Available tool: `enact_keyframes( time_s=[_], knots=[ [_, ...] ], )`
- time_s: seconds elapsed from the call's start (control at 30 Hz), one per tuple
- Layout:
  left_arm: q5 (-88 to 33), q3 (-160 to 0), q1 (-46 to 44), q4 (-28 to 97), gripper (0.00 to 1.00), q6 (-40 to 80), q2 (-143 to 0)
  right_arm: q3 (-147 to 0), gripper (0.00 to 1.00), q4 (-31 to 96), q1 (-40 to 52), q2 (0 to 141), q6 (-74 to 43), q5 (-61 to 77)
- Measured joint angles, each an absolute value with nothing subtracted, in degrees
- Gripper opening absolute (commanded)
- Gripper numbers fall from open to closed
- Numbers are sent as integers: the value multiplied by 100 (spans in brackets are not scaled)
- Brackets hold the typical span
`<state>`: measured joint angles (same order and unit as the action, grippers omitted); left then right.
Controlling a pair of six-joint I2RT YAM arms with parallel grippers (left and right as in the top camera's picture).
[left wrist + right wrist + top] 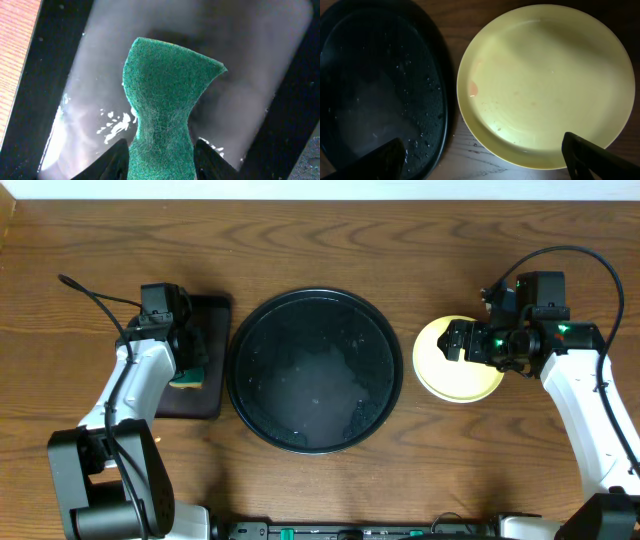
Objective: Clean dirty plates on tray and stack at the side
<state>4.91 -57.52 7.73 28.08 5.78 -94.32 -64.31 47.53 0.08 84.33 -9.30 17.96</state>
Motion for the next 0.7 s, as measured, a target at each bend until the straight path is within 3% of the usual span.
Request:
enact_keyframes(
  time_s=[0.1,0.27,0.47,0.7],
  knots=[
    [460,-5784,773,2923,47,578,-9271,-6431,98,4753,8,8433,-906,1796],
    [58,-5933,770,2958,72,563,-8215,-6431,99,4759,8,8353,-884,1791],
    [-272,-6130,766,2945,73,613,-6879,-6519,99,5127,8,7609,-862,1577],
    [-362,-6143,766,2995,74,613,-6565,-6871,99,5725,8,6090,-847,1026]
  ],
)
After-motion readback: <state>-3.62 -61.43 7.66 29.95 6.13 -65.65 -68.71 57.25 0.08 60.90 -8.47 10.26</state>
